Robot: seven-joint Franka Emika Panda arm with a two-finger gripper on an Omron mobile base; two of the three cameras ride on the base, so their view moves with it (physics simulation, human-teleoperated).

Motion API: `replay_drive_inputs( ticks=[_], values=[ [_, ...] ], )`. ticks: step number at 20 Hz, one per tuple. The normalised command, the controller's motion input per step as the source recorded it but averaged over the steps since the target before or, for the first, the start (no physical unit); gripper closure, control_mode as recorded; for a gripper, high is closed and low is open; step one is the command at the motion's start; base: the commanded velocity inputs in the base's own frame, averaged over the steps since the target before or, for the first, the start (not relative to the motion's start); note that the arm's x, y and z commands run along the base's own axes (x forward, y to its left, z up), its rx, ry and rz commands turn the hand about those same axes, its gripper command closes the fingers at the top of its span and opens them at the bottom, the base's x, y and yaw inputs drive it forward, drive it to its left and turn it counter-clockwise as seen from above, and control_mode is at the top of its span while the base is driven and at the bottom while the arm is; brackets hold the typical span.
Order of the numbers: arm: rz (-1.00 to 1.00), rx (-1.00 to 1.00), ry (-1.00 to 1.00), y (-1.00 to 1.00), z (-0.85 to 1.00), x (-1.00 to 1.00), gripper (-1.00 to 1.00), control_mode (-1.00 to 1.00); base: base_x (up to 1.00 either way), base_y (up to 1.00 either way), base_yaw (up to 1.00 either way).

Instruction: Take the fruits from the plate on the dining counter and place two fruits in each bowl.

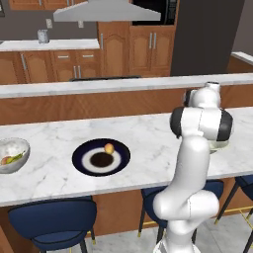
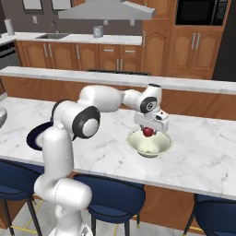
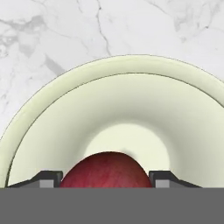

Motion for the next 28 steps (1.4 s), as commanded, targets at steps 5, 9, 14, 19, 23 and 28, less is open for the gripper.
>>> replay_drive_inputs(
  ticks=[5,9,14,19,23,28],
  values=[
    [-0.01,0.0,0.01,0.0,-0.56,-0.04,1.0,-1.0,0.0,0.0,0.0],
    [-0.02,0.0,0.0,-0.05,-0.24,0.0,1.0,-1.0,0.0,0.0,0.0],
    [0.0,0.0,0.0,-0.22,-0.1,0.0,1.0,-1.0,0.0,0.0,0.0],
    [0.0,0.0,0.0,-0.14,-0.1,0.0,1.0,-1.0,0.0,0.0,0.0],
    [0.0,0.0,0.0,0.0,-0.09,0.0,-1.0,-1.0,0.0,0.0,0.0],
    [0.0,0.0,0.0,0.03,0.0,-0.04,-1.0,-1.0,0.0,0.0,0.0]
  ],
)
